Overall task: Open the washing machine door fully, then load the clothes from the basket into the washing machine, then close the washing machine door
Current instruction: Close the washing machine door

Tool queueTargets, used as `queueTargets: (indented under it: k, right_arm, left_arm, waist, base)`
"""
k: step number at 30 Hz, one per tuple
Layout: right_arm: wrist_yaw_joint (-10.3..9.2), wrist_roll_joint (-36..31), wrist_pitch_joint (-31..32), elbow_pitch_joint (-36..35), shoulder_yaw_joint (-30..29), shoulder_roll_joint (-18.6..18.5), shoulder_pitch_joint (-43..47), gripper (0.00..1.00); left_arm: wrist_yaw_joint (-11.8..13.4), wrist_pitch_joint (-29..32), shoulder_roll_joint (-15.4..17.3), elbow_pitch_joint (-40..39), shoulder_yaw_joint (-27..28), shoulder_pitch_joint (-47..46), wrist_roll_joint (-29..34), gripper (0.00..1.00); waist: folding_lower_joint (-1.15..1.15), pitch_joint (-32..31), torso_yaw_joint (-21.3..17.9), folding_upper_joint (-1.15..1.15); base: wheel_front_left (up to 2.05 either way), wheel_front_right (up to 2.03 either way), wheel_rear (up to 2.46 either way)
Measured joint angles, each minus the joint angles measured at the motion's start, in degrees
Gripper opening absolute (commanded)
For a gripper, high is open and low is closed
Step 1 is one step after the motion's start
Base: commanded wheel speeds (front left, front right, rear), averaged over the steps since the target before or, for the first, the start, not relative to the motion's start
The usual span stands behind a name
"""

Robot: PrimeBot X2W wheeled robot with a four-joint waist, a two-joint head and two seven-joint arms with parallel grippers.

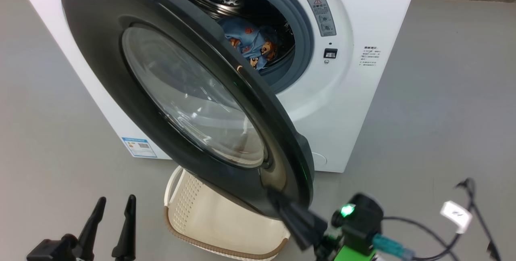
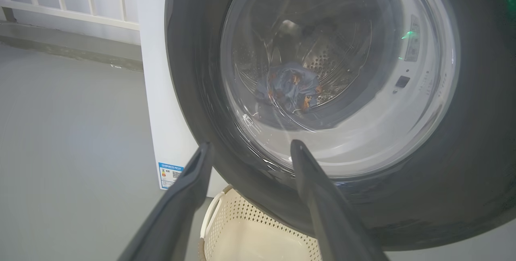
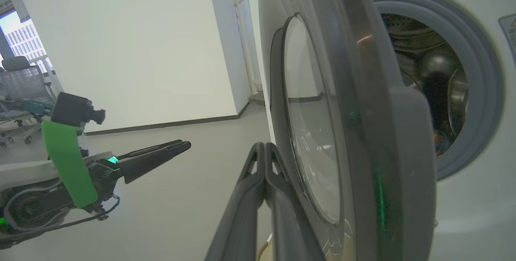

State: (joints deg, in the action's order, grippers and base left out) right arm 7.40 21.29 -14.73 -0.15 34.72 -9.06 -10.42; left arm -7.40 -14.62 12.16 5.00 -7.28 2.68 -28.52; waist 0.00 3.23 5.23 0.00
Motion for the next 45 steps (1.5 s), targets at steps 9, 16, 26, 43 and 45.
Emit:
queueTargets:
  k: [9,16,26,43,45]
  right_arm:
    - [0.0,3.6,0.0,14.6,2.5,-0.1,2.5,0.0]
    - [0.0,4.2,0.0,19.4,0.6,0.8,2.1,0.0]
    - [0.01,4.3,0.0,20.7,-5.3,2.3,-0.3,0.0]
    - [0.05,3.9,0.1,20.3,-19.8,4.2,-6.1,0.0]
    - [0.05,3.4,0.1,20.4,-20.8,4.3,-7.5,0.0]
  left_arm:
    - [0.0,0.0,-0.5,0.2,-0.3,0.0,0.0,1.0]
    - [0.0,0.0,-0.6,0.3,-0.3,0.0,-0.1,1.0]
    - [0.0,0.0,-0.6,0.3,-1.2,-0.2,-0.1,1.0]
    - [0.0,0.0,-0.6,-0.9,-2.4,-2.2,-0.7,1.0]
    - [0.0,0.0,-0.6,-1.0,-2.8,-3.0,-0.7,1.0]
  waist:
    - [0.0,0.2,0.3,0.0]
    - [0.0,0.8,0.4,0.0]
    - [0.0,1.3,1.1,0.0]
    - [0.0,5.4,2.5,0.0]
    - [0.0,6.1,2.6,0.0]
  base:
    - [0.0,0.0,0.0]
    - [0.0,0.0,0.0]
    - [0.0,0.0,0.0]
    - [0.0,0.0,0.0]
    - [0.0,0.0,0.0]
